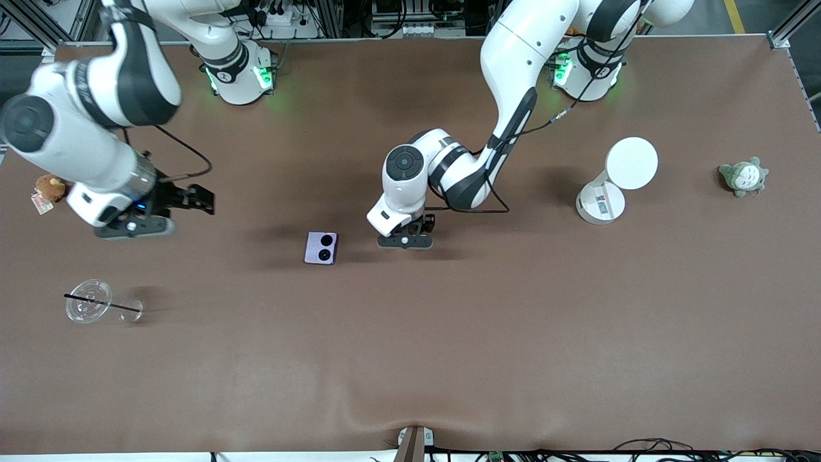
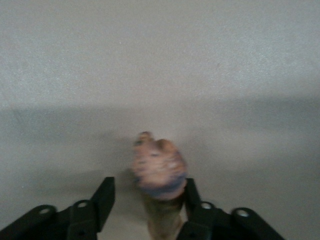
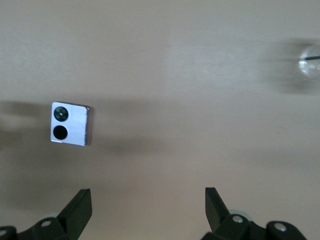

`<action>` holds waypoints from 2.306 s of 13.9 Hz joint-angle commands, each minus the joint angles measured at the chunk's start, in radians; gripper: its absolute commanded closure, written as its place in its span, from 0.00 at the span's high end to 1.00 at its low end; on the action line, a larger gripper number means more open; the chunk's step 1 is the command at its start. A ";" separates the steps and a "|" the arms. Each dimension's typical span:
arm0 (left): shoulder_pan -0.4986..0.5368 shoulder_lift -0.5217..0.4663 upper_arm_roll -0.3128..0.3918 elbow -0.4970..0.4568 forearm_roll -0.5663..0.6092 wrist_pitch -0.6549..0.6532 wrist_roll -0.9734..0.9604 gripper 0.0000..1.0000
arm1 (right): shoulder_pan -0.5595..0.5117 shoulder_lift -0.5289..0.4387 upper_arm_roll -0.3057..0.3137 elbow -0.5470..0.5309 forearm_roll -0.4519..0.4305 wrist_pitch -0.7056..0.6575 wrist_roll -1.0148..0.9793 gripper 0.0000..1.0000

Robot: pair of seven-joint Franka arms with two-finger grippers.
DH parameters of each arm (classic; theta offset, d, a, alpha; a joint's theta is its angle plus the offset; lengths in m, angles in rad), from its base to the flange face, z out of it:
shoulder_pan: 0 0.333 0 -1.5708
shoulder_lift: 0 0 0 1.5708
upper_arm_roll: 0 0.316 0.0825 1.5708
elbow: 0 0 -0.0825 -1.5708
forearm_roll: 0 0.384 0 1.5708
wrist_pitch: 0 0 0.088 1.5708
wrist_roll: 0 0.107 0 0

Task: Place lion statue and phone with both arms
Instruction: 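Grasp the lion with the left gripper while the right gripper reaches the phone, then lift the lion with the left gripper while the right gripper grasps the phone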

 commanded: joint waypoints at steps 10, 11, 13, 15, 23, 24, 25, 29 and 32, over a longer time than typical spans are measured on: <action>0.033 -0.231 0.011 -0.261 0.023 -0.123 0.029 0.00 | 0.193 0.317 -0.008 0.049 0.017 0.324 0.141 1.00; 0.057 -0.281 0.012 -0.325 0.024 -0.120 0.049 0.00 | 0.210 0.341 -0.008 0.072 0.017 0.326 0.167 1.00; 0.089 -0.370 0.011 -0.454 0.050 -0.081 0.098 0.00 | 0.239 0.392 -0.008 0.109 0.016 0.327 0.230 1.00; 0.135 -0.444 0.011 -0.587 0.056 0.008 0.144 0.00 | 0.271 0.430 -0.010 0.128 0.008 0.336 0.283 1.00; 0.279 -0.589 0.009 -0.896 0.119 0.203 0.312 0.00 | 0.313 0.495 -0.008 0.121 0.008 0.381 0.382 1.00; 0.307 -0.599 0.009 -0.928 0.148 0.232 0.325 0.00 | 0.313 0.503 -0.008 0.121 0.008 0.382 0.386 1.00; 0.335 -0.612 0.008 -0.953 0.170 0.252 0.356 0.00 | 0.314 0.507 -0.008 0.123 0.008 0.382 0.392 1.00; 0.469 -0.635 0.000 -0.984 0.173 0.259 0.532 0.00 | 0.328 0.521 -0.010 0.123 0.008 0.384 0.446 1.00; 0.484 -0.626 -0.011 -0.993 0.173 0.277 0.542 0.00 | 0.336 0.530 -0.010 0.123 0.011 0.385 0.451 1.00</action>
